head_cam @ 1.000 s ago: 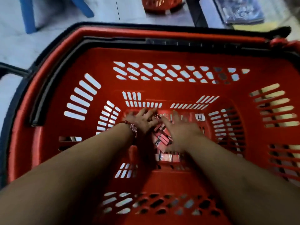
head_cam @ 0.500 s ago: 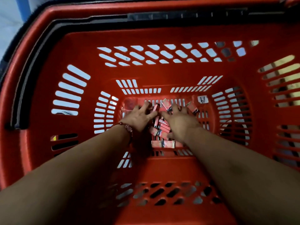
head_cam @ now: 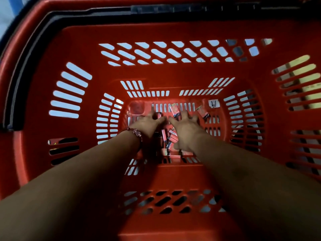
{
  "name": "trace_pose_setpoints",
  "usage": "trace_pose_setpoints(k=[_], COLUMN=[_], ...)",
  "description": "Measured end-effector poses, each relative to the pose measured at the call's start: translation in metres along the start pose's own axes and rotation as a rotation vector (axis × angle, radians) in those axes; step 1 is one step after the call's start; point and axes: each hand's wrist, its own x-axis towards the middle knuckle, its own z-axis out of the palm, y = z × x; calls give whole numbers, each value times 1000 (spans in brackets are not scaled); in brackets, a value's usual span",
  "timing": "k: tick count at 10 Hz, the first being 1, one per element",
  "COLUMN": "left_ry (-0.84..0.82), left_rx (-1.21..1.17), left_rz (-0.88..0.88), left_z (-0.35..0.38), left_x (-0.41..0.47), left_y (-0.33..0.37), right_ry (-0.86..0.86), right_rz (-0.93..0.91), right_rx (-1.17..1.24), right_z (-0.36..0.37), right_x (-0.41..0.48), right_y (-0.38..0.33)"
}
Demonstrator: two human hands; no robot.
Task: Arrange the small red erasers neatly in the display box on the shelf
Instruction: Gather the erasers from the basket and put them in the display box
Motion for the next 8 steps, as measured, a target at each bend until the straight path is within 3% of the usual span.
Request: trace_pose_setpoints(k=[2, 3, 5, 6, 8], left_ry=[128, 65, -74, -31, -118], left_rx=[-181, -225, 123, 157, 212], left_rz=[22, -38, 67, 66, 49], left_z=[-3, -1, -14, -17, -16], left_x=[-9, -7, -19, -22, -17], left_y=[21, 19, 13, 16, 14], right_ry=[-53, -24, 47, 55, 42], right_rz=[-42, -84, -150, -149, -86], right_rx=[-11, 8, 171, 204, 292], right_z=[7, 10, 7, 4, 3], right_x=[1, 1, -4, -4, 0], right_y=[1, 6, 21, 25, 27])
